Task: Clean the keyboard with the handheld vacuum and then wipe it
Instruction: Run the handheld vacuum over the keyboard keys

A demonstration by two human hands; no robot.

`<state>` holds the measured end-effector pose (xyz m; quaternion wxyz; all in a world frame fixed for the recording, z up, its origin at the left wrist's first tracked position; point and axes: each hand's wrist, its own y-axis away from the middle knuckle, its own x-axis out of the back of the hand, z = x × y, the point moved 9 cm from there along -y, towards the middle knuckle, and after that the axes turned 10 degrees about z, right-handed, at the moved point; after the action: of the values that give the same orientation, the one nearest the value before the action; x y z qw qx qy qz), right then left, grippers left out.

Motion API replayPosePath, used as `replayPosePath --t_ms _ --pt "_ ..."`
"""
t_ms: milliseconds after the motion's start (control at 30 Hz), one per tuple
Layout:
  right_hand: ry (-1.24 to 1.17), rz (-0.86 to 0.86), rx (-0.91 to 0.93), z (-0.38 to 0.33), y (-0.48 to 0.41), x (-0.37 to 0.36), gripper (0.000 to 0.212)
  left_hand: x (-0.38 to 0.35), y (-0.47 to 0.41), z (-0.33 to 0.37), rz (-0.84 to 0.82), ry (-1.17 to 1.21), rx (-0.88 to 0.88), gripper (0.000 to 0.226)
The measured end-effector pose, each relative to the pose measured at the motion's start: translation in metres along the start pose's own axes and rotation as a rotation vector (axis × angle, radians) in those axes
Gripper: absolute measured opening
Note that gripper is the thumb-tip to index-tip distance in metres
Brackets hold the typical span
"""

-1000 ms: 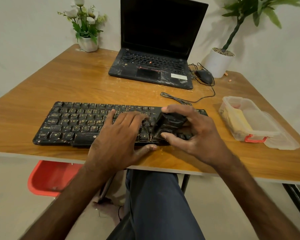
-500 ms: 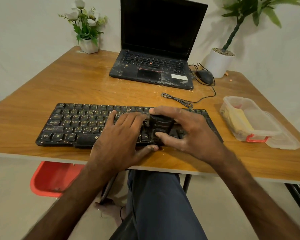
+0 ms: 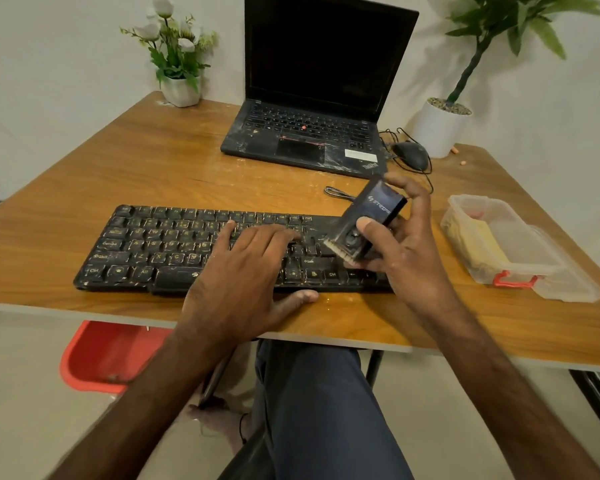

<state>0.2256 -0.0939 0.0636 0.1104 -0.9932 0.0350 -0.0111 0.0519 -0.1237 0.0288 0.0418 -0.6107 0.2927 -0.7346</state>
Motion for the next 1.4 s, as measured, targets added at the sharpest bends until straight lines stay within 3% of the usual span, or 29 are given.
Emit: replayPosePath --t_ms 200,467,567,800,867,967,1100,1400 --pt "-0.300 0.101 -0.353 0.027 -0.004 0.009 0.055 -0.001 0.000 0.000 0.003 0.001 -0.004 0.087" --pt "-0.260 0.092 -0.324 0.025 -0.001 0.008 0.063 -0.002 0.000 0.000 0.005 -0.002 -0.010 0.087" --pt "-0.134 0.071 -0.174 0.012 0.004 0.002 0.064 -0.003 0.000 0.000 -0.006 0.007 -0.002 0.088" --pt "0.536 -0.150 0.627 -0.030 0.045 -0.036 0.066 0.000 0.001 -0.001 0.037 0.038 -0.009 0.084" --pt "0.650 -0.142 0.753 -0.031 0.045 -0.034 0.066 0.000 0.001 -0.001 0.038 0.031 -0.007 0.084" --pt "0.630 -0.084 0.799 -0.034 0.042 -0.024 0.065 0.000 0.000 0.000 0.028 0.024 -0.005 0.085" --pt "0.605 -0.252 0.889 -0.030 0.064 -0.041 0.060 -0.001 0.001 0.000 0.020 0.051 -0.008 0.087" --pt "0.628 -0.311 0.912 -0.033 0.056 -0.023 0.063 -0.002 0.000 0.000 0.011 0.023 -0.006 0.087"
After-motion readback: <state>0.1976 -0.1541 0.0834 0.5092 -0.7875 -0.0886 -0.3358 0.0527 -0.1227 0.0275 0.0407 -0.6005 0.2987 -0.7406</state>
